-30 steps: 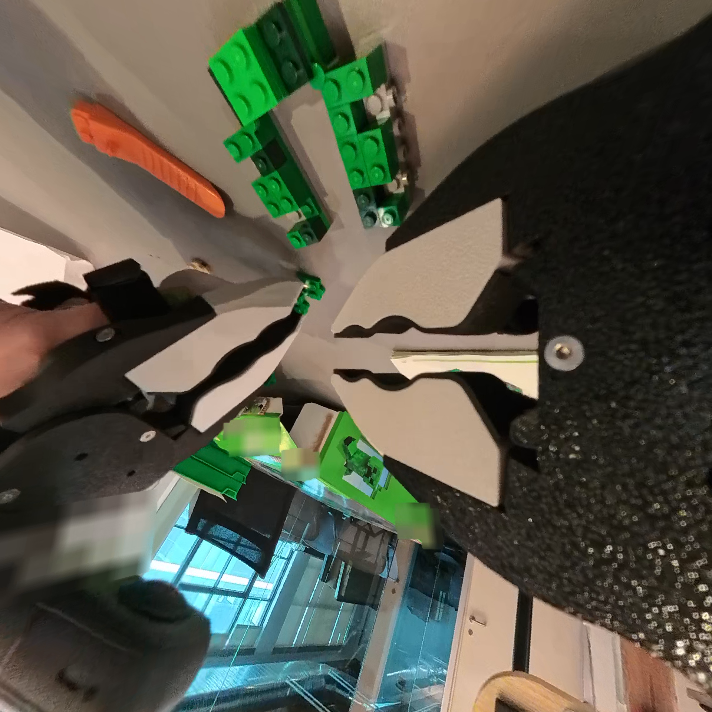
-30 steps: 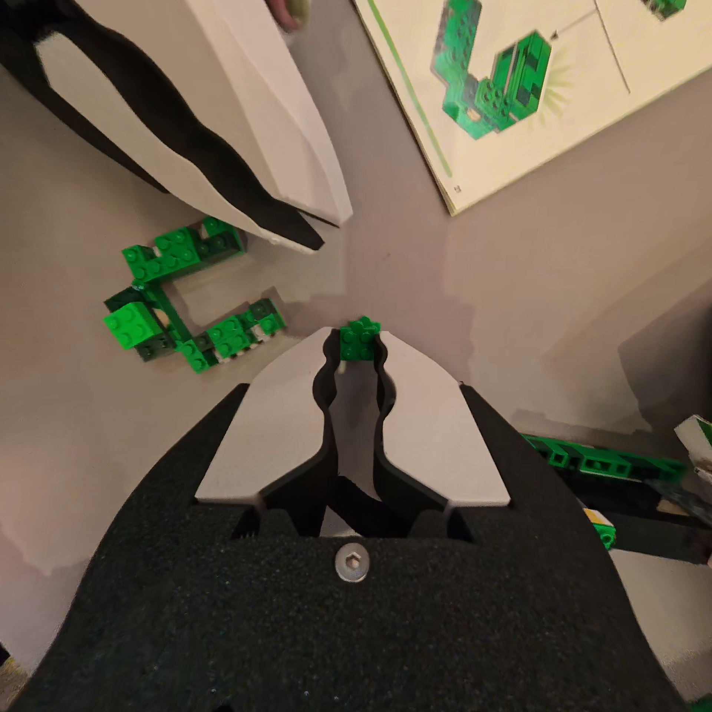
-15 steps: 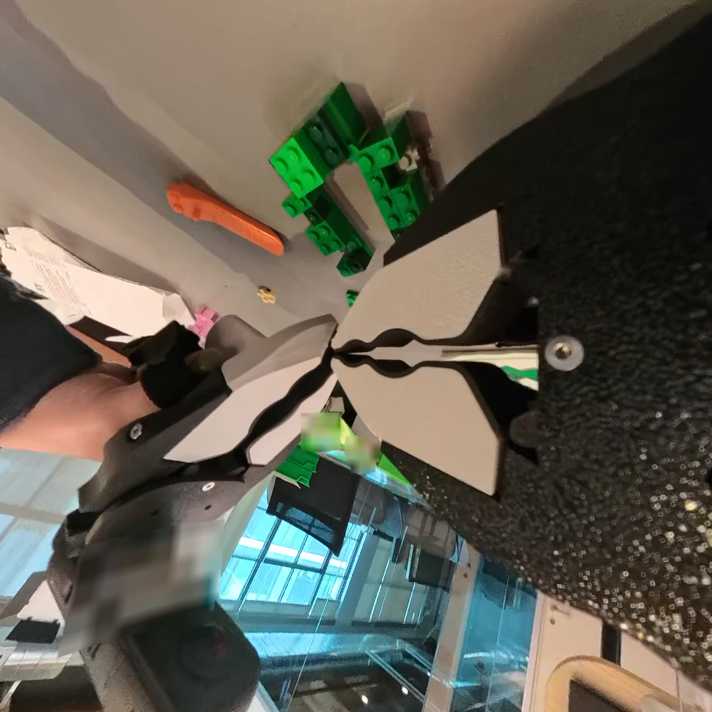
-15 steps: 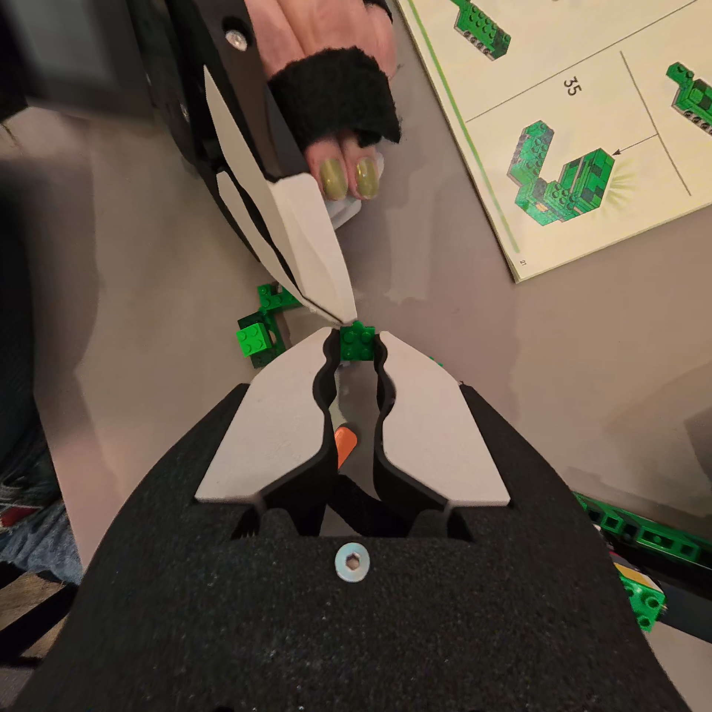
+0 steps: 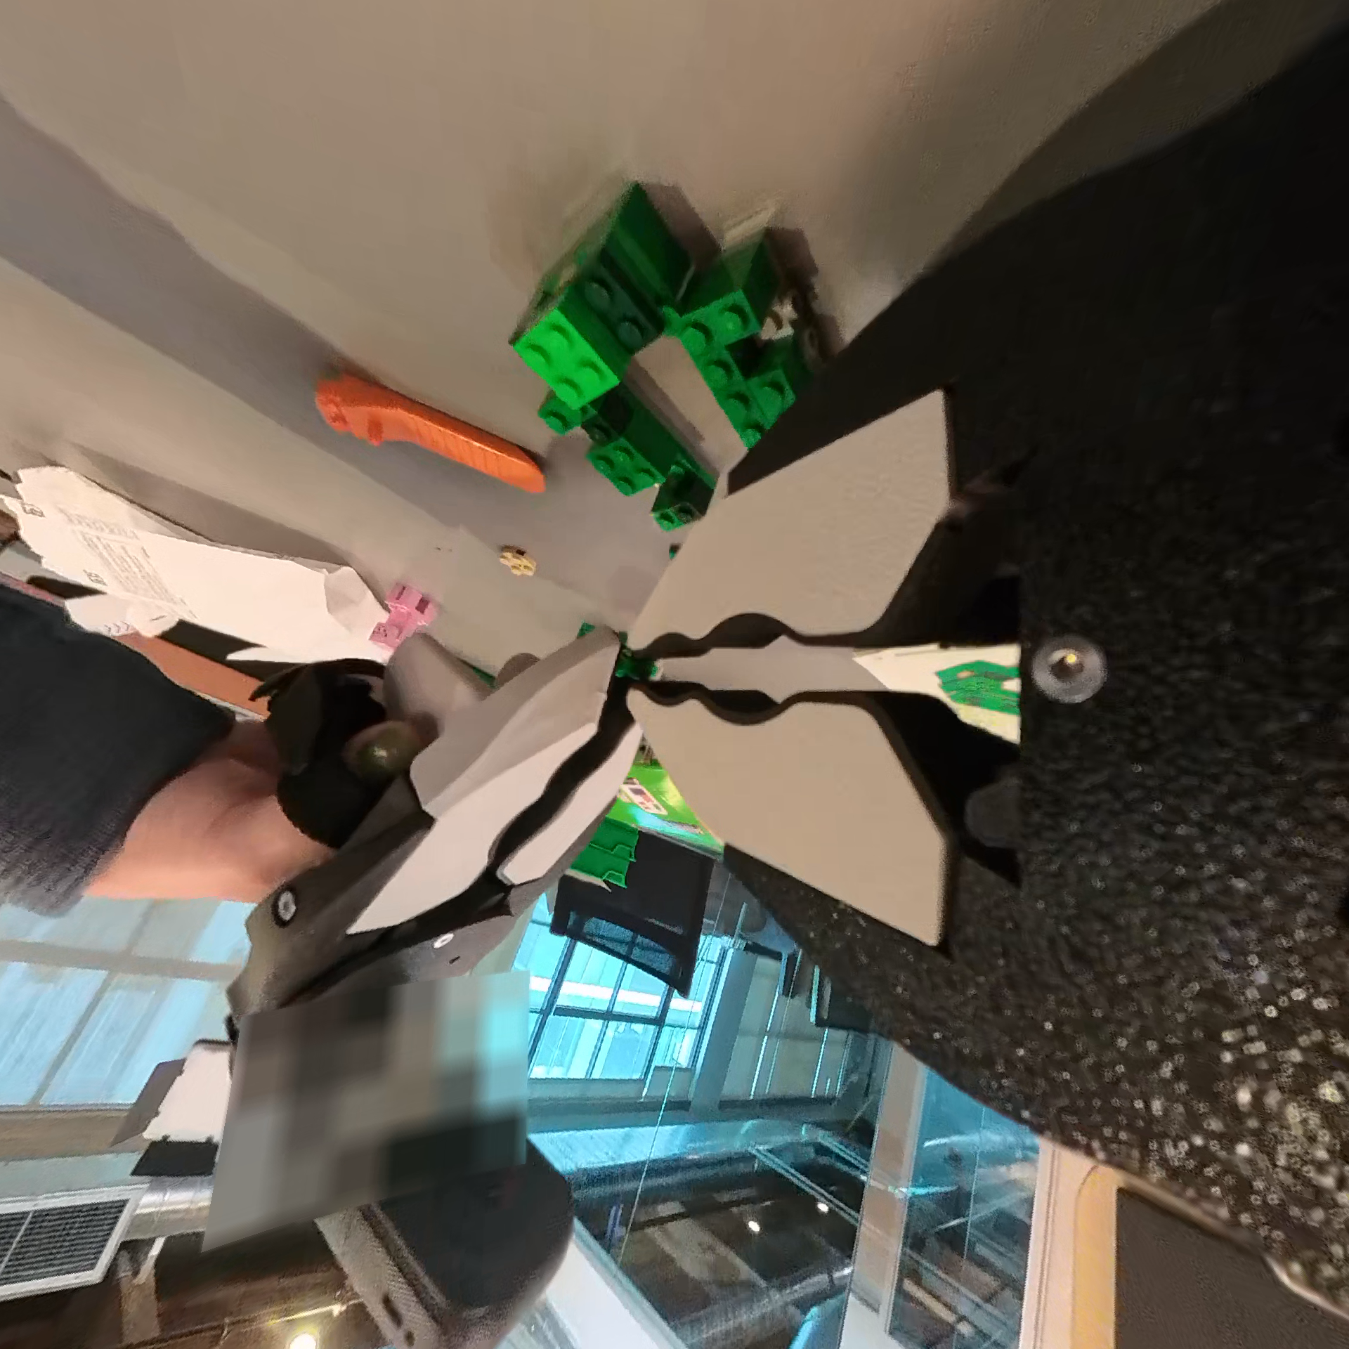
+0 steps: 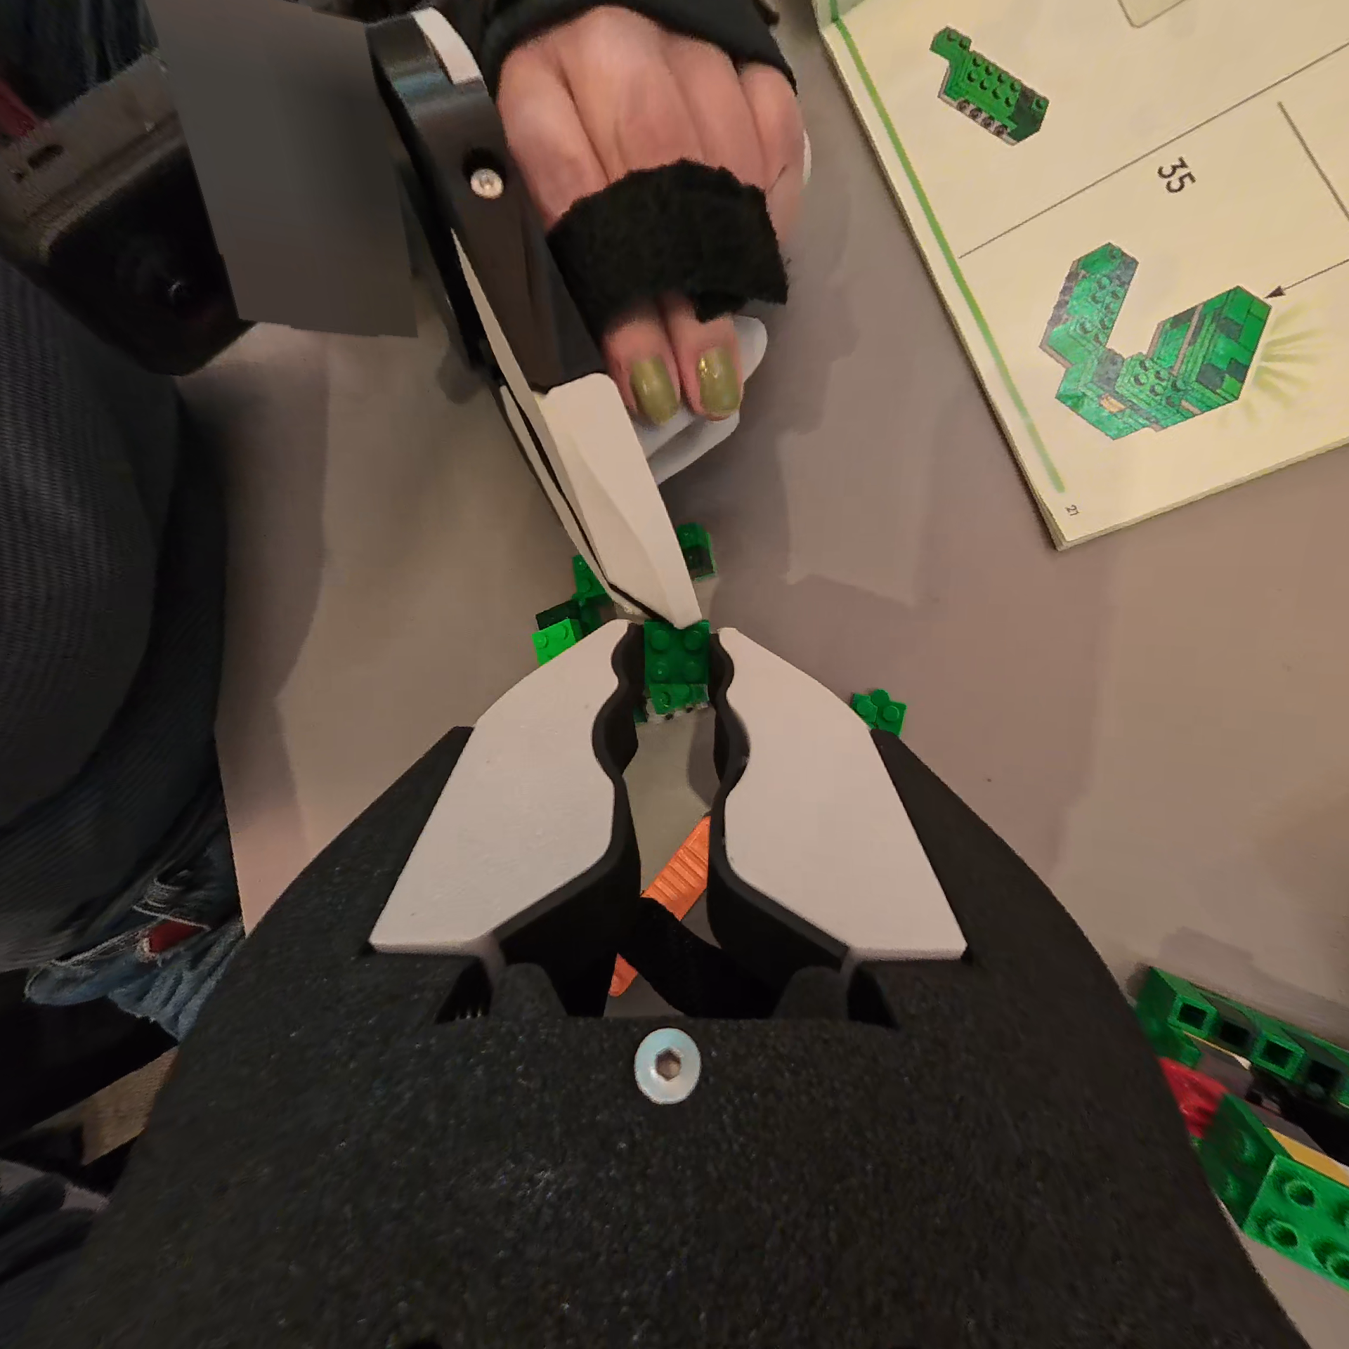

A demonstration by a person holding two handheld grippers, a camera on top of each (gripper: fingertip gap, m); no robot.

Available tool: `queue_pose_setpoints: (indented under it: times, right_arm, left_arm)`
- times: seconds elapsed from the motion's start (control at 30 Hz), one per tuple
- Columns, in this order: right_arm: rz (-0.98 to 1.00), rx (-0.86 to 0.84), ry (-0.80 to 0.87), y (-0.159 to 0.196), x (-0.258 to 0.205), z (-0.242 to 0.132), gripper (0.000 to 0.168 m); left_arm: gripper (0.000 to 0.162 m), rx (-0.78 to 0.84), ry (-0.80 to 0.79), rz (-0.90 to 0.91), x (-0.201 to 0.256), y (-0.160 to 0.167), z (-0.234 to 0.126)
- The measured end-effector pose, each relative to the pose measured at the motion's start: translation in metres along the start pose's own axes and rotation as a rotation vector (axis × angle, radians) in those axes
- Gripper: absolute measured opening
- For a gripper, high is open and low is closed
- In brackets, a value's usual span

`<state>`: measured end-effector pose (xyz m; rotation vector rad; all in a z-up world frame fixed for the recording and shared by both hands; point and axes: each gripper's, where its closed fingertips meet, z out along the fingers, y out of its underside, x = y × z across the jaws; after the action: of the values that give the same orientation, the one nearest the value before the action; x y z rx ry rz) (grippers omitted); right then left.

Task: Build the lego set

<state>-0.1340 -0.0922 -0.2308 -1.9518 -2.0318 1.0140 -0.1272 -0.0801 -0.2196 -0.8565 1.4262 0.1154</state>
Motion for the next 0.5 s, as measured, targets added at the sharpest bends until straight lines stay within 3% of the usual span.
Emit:
queue_pose_setpoints:
  times: [0.17,0.3,0.4,0.5]
  right_arm:
    - [-0.054,0.097,0.116,-0.011,0.005,-0.008,0.019]
    - [-0.222,0.178,0.43,-0.018,0.017,-0.024,0.035]
    - [-0.44,0.152,0.699,-0.019,0.016,-0.031,0.023]
    - [-0.574,0.058,0.813,-0.015,0.01,-0.025,0.015]
  left_arm:
    - [0.003,-0.021,0.006,-0.081,-0.006,0.004,-0.002]
    - [0.002,-0.035,0.02,-0.274,-0.014,0.012,-0.003]
    - [0.002,-0.014,0.067,-0.411,-0.014,0.012,-0.003]
    - [0.003,0.001,0.111,-0.465,-0.01,0.011,-0.003]
